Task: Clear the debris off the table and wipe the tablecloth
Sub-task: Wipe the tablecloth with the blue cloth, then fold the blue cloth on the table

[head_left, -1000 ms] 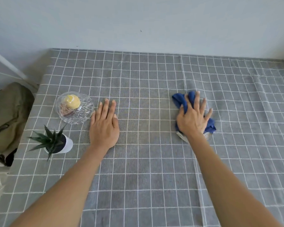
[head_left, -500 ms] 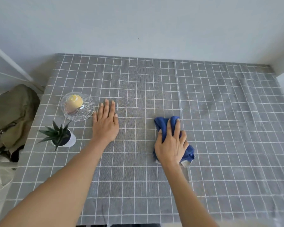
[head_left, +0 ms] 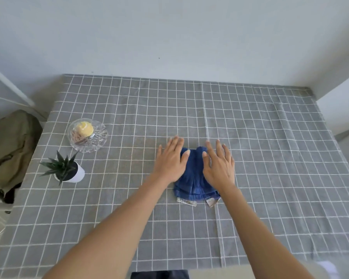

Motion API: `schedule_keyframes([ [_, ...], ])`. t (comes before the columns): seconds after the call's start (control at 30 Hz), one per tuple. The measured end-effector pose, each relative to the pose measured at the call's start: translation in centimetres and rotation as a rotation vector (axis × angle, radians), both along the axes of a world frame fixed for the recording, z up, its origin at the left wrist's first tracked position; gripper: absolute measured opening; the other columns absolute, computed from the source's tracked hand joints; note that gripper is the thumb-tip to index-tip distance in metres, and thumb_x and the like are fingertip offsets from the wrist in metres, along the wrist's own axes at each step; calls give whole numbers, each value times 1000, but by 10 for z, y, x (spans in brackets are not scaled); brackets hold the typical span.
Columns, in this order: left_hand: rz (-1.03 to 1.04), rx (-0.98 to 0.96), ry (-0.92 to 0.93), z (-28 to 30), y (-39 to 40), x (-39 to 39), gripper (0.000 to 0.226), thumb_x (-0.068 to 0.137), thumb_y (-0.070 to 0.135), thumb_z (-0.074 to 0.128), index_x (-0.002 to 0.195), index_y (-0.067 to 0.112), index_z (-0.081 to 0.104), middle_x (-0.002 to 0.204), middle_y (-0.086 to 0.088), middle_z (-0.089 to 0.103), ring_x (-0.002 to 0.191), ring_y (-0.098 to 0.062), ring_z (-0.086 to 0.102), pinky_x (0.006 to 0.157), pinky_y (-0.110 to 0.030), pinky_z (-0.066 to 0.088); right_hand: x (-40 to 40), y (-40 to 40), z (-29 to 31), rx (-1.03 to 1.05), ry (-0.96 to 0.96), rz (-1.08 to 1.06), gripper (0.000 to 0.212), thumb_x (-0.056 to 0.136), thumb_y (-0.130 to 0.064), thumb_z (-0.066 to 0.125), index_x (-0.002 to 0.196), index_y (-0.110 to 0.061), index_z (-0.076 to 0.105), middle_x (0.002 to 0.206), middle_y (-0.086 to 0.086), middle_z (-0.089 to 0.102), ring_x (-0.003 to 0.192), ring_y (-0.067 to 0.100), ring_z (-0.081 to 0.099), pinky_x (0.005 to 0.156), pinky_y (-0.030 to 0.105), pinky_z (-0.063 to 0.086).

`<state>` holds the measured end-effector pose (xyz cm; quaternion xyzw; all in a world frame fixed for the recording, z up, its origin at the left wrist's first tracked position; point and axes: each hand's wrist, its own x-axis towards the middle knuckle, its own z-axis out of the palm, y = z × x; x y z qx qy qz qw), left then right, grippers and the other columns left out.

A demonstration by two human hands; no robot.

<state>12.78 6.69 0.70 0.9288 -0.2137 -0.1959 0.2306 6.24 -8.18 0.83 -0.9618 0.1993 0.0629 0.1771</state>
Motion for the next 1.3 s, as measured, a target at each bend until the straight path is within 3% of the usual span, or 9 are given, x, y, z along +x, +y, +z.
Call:
schedule_keyframes([
  [0.23,-130,149,-57,-4,-12,-11,53,104,32,22,153,14,10,161,-2,2,148,-18,2,120,-45,5,9,-11,-2,45,52,135,46,102,-39,27,142,-21,38,158,3,17,146,25,10,116,47,15],
  [0.4,-110,87,-219,-4,-6,-12,49,101,30,36,147,14,31,151,-2,35,139,-20,32,115,-40,19,8,-16,2,87,-80,112,26,97,-31,47,113,-10,53,147,5,40,140,27,26,108,44,27],
  [0.53,3,28,-268,5,-5,-4,46,96,33,50,139,16,45,127,-3,56,118,-24,51,105,-37,31,5,-16,8,163,-188,59,10,91,-21,56,91,-13,51,98,0,59,98,23,53,86,33,36],
  [0.67,195,-213,-79,12,1,-1,42,89,23,65,129,12,57,121,-7,60,111,-23,56,97,-30,40,4,-14,19,300,-228,-42,11,88,-16,61,85,-14,51,78,1,64,72,21,59,67,36,48],
  [0.77,313,-388,72,15,13,-1,42,83,20,73,123,12,62,117,-4,65,105,-16,59,94,-27,44,2,-15,30,362,-267,-87,8,87,-12,65,91,-15,58,83,-4,67,73,14,61,65,23,45],
  [0.93,382,-539,197,38,31,-3,37,78,18,77,113,16,69,100,1,66,90,-11,58,81,-23,46,-5,-23,50,574,-310,-173,25,88,-10,64,106,-25,72,94,-10,69,83,0,63,75,8,47],
  [1.07,354,-601,187,63,41,-7,19,78,15,77,97,19,75,89,6,71,82,-8,64,81,-29,53,-13,-21,75,669,-365,-226,22,89,-9,64,98,-27,74,93,-10,72,89,-2,64,75,4,46],
  [1.2,319,-631,157,91,40,-8,18,77,16,77,95,21,76,90,7,73,86,-12,67,80,-31,54,-21,-23,101,658,-403,-232,20,89,-9,64,100,-21,75,92,-12,70,84,-10,61,73,-1,41],
  [1.3,282,-624,133,114,31,-8,19,77,19,78,96,22,76,90,6,73,86,-13,68,81,-32,56,-28,-33,119,658,-446,-228,20,89,-10,63,99,-23,75,91,-13,71,87,-5,63,77,2,43],
])
